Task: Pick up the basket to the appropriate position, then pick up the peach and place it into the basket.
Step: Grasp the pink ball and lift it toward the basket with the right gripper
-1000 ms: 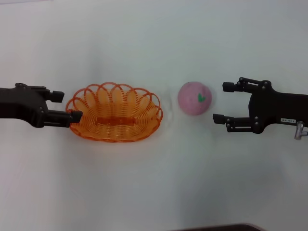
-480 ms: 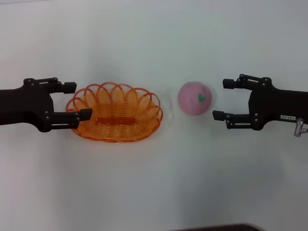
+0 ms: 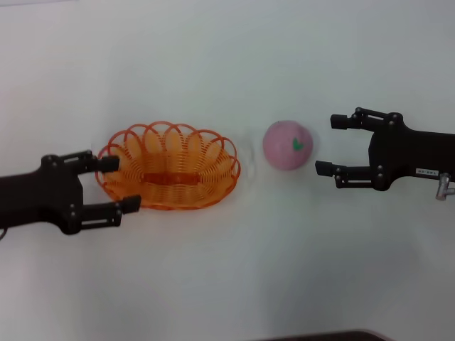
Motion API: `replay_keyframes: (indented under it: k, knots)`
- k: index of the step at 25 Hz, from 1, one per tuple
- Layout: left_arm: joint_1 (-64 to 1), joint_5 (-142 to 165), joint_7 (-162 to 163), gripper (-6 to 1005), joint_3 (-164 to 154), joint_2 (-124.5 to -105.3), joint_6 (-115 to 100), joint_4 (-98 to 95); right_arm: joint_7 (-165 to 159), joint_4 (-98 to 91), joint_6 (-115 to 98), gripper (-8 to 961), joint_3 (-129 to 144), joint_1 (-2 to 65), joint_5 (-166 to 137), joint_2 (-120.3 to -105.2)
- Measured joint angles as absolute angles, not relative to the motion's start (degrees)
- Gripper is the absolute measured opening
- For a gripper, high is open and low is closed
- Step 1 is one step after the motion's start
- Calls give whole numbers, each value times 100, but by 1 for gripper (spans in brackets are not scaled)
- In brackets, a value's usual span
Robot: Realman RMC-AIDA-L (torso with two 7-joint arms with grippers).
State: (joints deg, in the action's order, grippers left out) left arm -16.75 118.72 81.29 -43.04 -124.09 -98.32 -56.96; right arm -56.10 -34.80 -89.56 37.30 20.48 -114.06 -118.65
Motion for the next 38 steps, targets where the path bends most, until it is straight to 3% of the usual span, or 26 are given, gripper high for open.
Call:
replay_keyframes:
  k: [38]
  knots:
    - [-1313, 12173, 7113, 798, -3624, -12390, -9614, -4885, -5938, -3468, -8931, 807, 4045, 2066, -11434, -11909]
